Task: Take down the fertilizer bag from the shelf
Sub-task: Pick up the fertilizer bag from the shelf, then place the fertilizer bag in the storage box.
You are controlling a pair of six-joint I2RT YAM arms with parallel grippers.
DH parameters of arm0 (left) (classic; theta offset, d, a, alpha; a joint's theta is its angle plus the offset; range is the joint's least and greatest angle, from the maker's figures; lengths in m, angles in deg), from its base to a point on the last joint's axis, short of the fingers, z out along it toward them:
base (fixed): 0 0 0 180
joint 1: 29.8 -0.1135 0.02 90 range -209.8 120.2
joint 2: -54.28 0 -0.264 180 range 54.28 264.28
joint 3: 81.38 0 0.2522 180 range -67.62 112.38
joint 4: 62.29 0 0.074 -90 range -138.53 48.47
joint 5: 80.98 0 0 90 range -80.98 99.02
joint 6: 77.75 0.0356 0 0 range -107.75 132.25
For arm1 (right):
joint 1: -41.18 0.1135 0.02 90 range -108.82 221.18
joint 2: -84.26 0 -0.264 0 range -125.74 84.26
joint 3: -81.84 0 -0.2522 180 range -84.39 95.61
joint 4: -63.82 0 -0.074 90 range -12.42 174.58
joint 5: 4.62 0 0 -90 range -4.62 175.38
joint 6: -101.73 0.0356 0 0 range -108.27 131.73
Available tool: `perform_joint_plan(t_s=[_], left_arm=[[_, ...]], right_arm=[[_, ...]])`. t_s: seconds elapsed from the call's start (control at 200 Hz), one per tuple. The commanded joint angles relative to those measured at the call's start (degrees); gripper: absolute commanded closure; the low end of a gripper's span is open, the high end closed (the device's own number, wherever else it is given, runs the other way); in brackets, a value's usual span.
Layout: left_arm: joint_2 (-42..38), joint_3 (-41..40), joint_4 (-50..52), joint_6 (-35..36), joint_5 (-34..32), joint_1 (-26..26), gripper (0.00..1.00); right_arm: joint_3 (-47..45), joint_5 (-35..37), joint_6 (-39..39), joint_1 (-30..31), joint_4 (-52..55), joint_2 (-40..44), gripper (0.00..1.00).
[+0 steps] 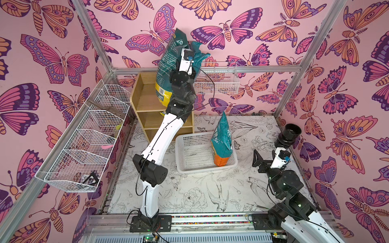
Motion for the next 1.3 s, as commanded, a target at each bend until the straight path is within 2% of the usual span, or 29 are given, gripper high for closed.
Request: perform_joint_plan(t_s=[0.0, 0.14, 0.205, 0.33, 0.421, 0.526, 0.691, 0.826, 0.891, 0.991, 1.142, 1.297], left_arm=[[-6.32, 1.08, -29.48, 21.42, 2.47, 8.14, 0.99], [-6.19, -0.93, -41.92, 36.67, 1.6, 18.12, 0.98], [-5.78, -4.08, -50.67, 44.4, 3.65, 22.56, 0.99], [-2.06, -3.65, -61.0, 56.24, 6.1, 28.1, 0.99], [-0.01, -2.1, -63.77, 60.32, 4.55, 29.71, 0.99], [0.44, -3.99, -67.16, 63.84, 2.54, 31.32, 0.99], [1.23, -5.13, -67.17, 67.06, -5.29, 33.99, 1.0], [-0.76, -8.38, -67.17, 65.35, -9.84, 34.49, 1.0], [-4.41, -14.97, -67.17, 61.81, -11.53, 34.53, 1.0], [-11.8, -29.27, -67.17, 53.88, -13.9, 35.01, 1.0], [-23.05, -47.78, -67.17, 40.35, -18.09, 34.86, 1.0], [-26.07, -55.15, -67.17, 35.78, -20.56, 34.03, 1.0]], right_arm=[[0.57, -0.91, -0.43, 0.09, -0.15, 1.11, 0.01], [0.74, -0.9, -0.39, 0.09, 0.1, 1.43, 0.01], [0.84, -1.16, -0.19, 0.1, 0.41, 1.61, 0.01], [1.01, -1.82, 0.39, 0.1, 1.23, 2.41, 0.01], [1.01, -2.24, 0.62, 0.09, 1.86, 3.3, 0.01], [0.92, -2.5, 0.85, 0.09, 2.46, 4.28, 0.01], [0.56, -2.65, 1.12, 0.09, 2.72, 5.28, 0.01], [0.57, -3.55, 1.49, 0.09, 3.39, 5.46, 0.01], [0.57, -3.74, 1.55, 0.09, 3.51, 5.4, 0.01], [0.66, -3.73, 1.57, 0.09, 3.67, 5.65, 0.01], [0.4, -3.7, 1.49, 0.1, 3.33, 5.45, 0.01], [0.4, -3.82, 1.55, 0.09, 3.04, 4.85, 0.01]])
